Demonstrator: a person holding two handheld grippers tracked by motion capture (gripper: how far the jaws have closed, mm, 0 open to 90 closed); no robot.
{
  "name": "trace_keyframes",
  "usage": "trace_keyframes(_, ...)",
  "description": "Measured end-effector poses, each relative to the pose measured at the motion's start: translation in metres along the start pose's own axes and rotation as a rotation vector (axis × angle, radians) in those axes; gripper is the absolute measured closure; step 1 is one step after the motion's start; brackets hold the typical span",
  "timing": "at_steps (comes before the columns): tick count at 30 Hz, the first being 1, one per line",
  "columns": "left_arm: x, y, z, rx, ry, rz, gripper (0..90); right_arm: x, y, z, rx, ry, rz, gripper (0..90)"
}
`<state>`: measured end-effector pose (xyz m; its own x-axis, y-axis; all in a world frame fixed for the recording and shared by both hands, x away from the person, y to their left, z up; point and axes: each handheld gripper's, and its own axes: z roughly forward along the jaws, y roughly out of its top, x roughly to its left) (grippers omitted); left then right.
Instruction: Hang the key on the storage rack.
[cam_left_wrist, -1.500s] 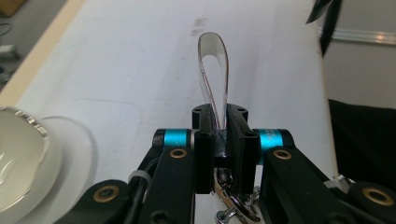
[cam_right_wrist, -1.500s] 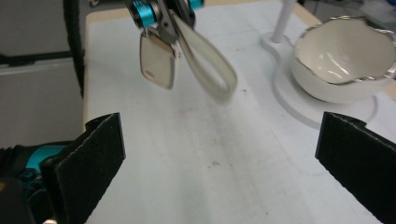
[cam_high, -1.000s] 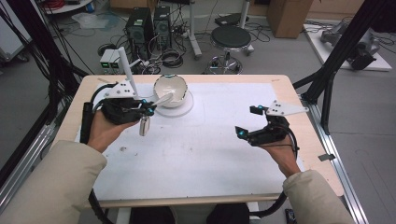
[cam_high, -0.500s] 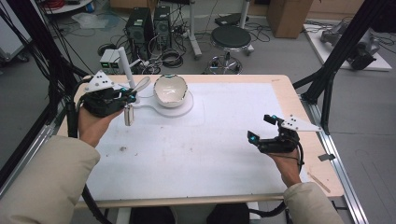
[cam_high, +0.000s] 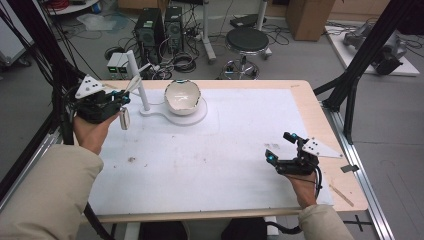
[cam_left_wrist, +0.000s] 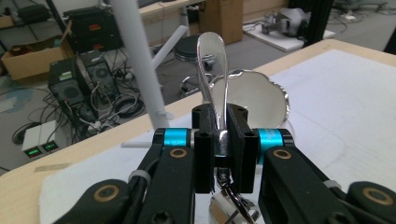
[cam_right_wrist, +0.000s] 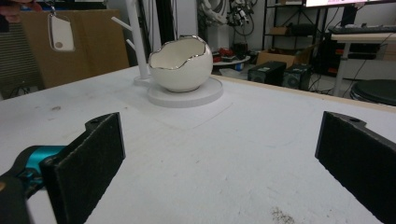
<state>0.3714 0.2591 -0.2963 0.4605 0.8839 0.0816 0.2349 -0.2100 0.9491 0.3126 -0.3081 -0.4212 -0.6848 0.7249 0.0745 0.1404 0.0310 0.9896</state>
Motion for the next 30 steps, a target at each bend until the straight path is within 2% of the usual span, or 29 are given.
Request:
trace_keyframes(8, 0.007, -0.015, 0.006, 0.003, 0.039, -0.022, 81.8, -0.001, -0.016, 0.001, -0.018, -0.015, 0.010, 0.5)
trace_keyframes(13, 0.011, -0.022, 0.011, -0.002, 0.048, -0.056, 81.8, 0.001, -0.022, 0.002, -0.030, -0.035, -0.019, 0.5)
trace_keyframes(19, 0.013, -0.030, 0.016, 0.015, 0.060, -0.058, 81.8, 0.000, -0.029, 0.001, -0.042, -0.059, 0.004, 0.5)
trace_keyframes(30, 0.017, -0.037, 0.028, 0.027, 0.082, -0.054, 81.8, 0.000, -0.029, 0.002, -0.041, -0.067, 0.003, 0.5)
